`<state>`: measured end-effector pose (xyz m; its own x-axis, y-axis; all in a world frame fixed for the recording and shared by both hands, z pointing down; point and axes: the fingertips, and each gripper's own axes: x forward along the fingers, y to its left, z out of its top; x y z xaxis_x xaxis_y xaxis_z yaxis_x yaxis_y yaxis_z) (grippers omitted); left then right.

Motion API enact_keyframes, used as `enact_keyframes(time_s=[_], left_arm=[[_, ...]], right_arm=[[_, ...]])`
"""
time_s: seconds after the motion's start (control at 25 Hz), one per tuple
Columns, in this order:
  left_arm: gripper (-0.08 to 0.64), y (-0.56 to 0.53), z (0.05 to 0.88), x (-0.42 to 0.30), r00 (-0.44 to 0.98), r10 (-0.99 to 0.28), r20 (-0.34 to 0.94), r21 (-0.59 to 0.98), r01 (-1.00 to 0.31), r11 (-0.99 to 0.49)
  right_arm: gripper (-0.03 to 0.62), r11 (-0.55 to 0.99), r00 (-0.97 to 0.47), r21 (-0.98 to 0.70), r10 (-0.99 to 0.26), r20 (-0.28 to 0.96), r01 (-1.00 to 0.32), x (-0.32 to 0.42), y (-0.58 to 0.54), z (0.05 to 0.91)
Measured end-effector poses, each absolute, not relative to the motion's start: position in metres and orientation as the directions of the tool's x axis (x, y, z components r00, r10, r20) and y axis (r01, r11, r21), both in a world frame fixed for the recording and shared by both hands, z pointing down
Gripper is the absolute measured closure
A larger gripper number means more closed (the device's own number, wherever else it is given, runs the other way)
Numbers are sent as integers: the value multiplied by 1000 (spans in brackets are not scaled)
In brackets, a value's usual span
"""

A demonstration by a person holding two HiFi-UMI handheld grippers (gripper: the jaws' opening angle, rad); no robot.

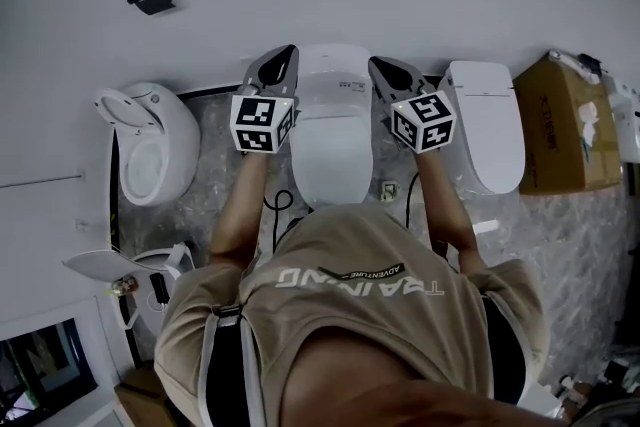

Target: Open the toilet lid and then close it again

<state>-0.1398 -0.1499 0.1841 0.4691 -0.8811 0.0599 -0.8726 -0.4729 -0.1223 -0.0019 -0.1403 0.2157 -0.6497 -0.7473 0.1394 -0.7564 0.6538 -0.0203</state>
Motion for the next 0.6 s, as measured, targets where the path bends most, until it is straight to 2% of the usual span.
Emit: enact_keyframes(time_s=[0.24,0.6], left_arm=[[555,-153,172,-140,459,-888,15,-149,-878,-456],[555,-156,175,-143,482,-876,23,-171,-861,-478]], right_arm=[[578,644,-639,24,-762,101,-765,-6,-139,192],[578,607,-604,39,-794,70,-794,-3,-145,183]])
